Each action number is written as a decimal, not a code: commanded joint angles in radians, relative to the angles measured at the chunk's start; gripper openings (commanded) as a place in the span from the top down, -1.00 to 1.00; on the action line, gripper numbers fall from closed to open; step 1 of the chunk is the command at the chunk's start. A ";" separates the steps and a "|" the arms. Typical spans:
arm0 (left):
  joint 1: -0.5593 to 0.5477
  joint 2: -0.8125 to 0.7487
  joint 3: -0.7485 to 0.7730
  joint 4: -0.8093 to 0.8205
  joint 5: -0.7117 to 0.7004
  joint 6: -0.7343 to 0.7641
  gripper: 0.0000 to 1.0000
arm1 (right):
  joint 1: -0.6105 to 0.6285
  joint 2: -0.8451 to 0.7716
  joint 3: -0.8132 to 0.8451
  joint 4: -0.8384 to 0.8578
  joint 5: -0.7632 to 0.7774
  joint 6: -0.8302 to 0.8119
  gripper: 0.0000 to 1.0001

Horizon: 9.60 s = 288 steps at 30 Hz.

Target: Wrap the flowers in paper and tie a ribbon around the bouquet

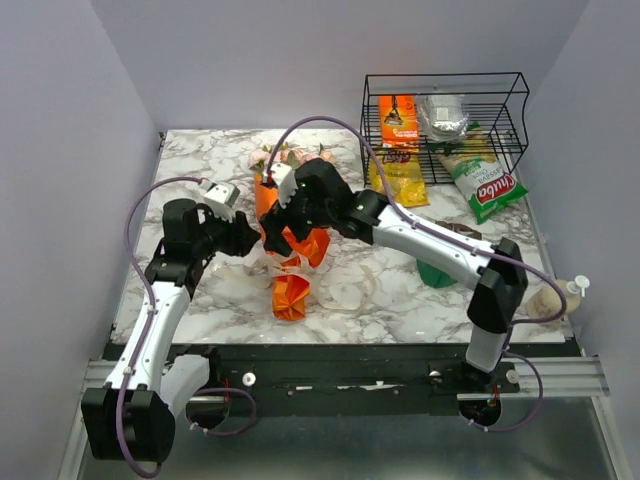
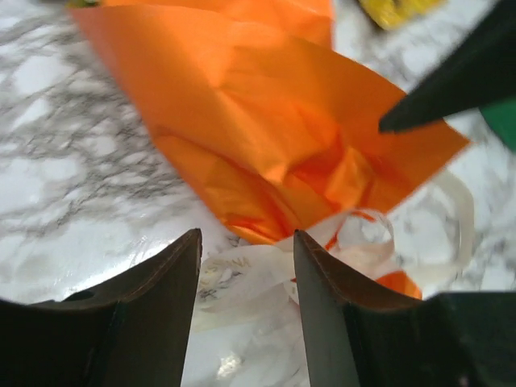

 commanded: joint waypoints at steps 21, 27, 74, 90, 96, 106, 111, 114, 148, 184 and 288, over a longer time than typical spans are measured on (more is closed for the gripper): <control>-0.230 0.253 0.050 -0.422 0.267 1.323 -0.01 | -0.086 0.046 -0.169 -0.051 -0.001 0.340 0.00; -0.259 0.267 0.024 -0.419 0.218 1.306 0.30 | -0.088 0.078 -0.163 -0.070 0.018 0.309 0.05; -0.265 0.270 -0.073 0.143 0.247 0.709 1.00 | -0.088 -0.190 -0.394 0.154 -0.148 0.193 -0.34; -0.264 0.254 -0.108 0.160 0.249 0.729 1.00 | -0.138 -0.123 -0.181 -0.116 0.202 0.196 0.66; -0.265 0.248 -0.110 0.173 0.241 0.723 1.00 | -0.153 0.021 -0.071 -0.246 0.182 0.228 0.82; -0.265 0.244 -0.116 0.182 0.256 0.720 1.00 | -0.154 0.124 -0.001 -0.342 0.154 0.266 0.81; -0.265 0.251 -0.121 0.213 0.253 0.708 1.00 | -0.154 0.150 -0.043 -0.268 -0.004 0.295 0.71; -0.267 0.251 -0.122 0.216 0.262 0.705 1.00 | -0.154 0.152 -0.066 -0.222 -0.019 0.324 0.67; -0.264 0.242 -0.125 0.274 0.181 0.668 1.00 | -0.177 0.078 -0.305 0.261 -0.314 0.292 0.04; -0.170 0.164 0.030 -0.260 0.122 0.918 -0.57 | -0.190 0.029 -0.267 0.177 -0.077 0.312 0.99; 0.045 0.468 -0.081 0.052 -0.307 1.711 1.00 | -0.393 -0.471 -1.097 -0.012 0.163 0.489 0.99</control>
